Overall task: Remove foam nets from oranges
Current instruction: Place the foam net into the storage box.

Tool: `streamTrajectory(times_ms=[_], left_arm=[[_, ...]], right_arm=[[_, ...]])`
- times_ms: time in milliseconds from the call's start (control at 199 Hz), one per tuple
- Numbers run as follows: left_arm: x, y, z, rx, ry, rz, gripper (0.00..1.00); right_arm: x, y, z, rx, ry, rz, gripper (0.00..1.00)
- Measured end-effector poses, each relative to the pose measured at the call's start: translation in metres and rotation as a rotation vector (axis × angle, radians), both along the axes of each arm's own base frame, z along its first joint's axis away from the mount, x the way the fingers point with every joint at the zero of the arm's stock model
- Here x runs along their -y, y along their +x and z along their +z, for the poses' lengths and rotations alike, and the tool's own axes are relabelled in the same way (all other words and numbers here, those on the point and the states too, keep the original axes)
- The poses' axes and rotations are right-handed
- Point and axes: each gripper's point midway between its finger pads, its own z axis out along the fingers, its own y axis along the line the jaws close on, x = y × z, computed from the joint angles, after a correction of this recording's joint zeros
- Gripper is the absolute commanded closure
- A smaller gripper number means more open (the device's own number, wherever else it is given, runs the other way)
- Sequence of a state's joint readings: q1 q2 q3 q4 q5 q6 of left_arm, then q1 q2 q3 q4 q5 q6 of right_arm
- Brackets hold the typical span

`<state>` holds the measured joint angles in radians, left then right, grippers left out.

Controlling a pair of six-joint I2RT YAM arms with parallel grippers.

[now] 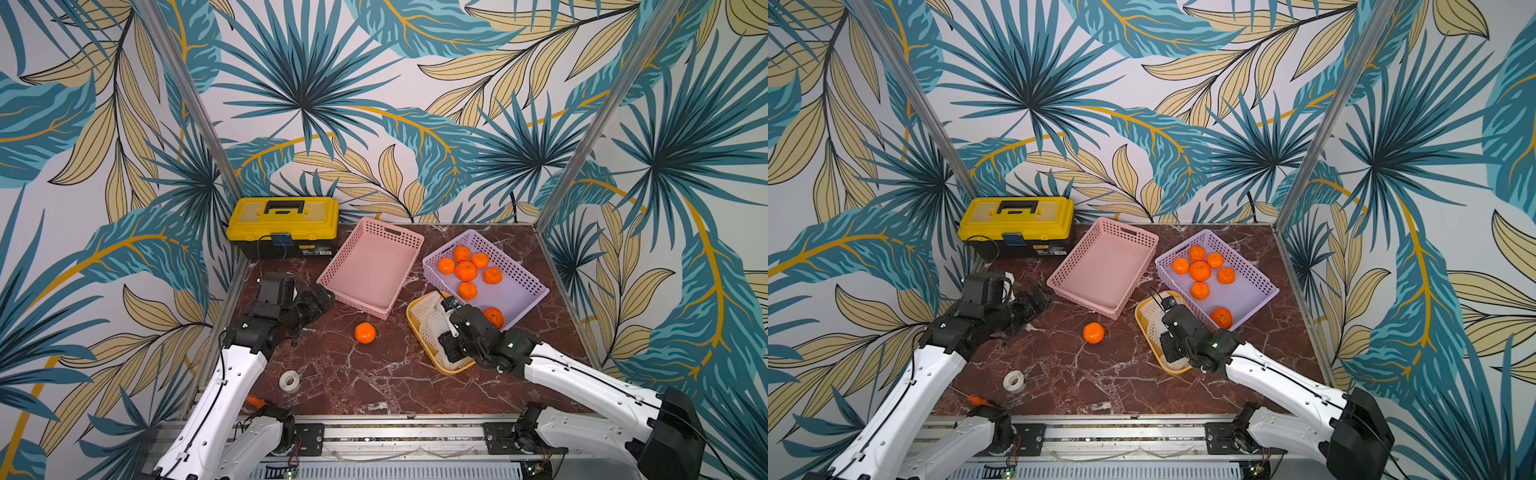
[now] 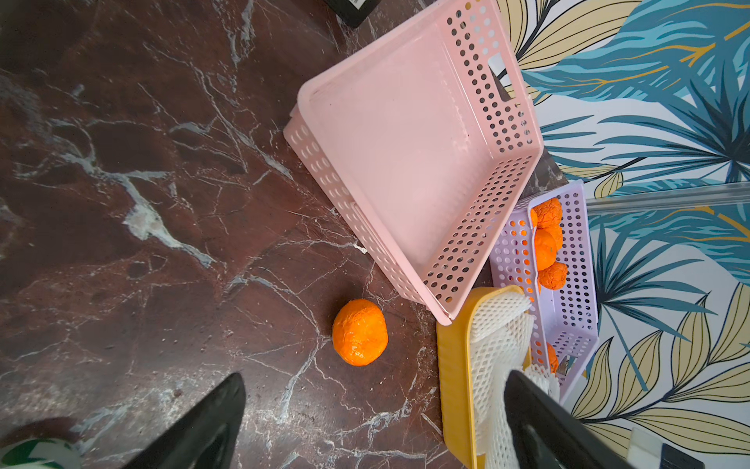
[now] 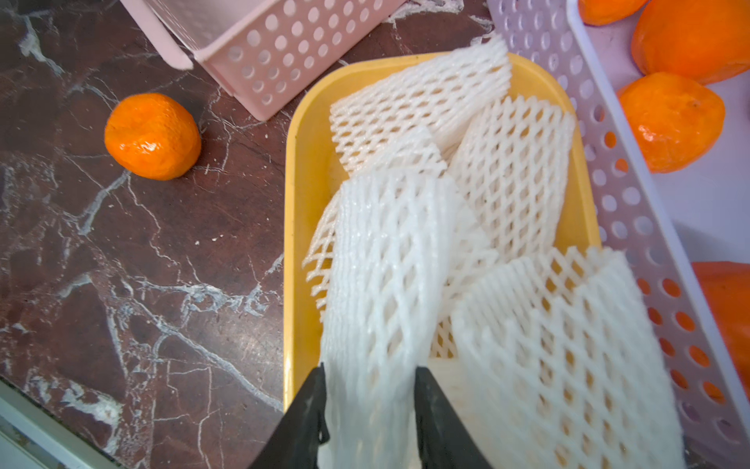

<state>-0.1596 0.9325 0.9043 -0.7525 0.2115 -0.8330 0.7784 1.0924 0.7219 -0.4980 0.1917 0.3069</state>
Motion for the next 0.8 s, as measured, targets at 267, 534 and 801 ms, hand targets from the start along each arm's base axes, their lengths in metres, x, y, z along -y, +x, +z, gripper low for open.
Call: streamTrajectory(times_ms=[267,534,801], left_arm=[[0.002,-0.001,0.0,-0.003,-0.007,-0.008,0.0],[0.003,-0.001,0.0,-0.003,-0.011,-0.011,0.0],[0.003,-0.001,0.0,-0.004,-0.015,-0.014,0.0]], right_arm=[[0.015,0.0,-0.009,-0.003,-0.036,-0.076,0.31],[0.022,-0.005,0.016,0.046,0.056,-0.123,0.17],[0.018,-0.012,0.018,0.019,0.097,-0.116,0.21]])
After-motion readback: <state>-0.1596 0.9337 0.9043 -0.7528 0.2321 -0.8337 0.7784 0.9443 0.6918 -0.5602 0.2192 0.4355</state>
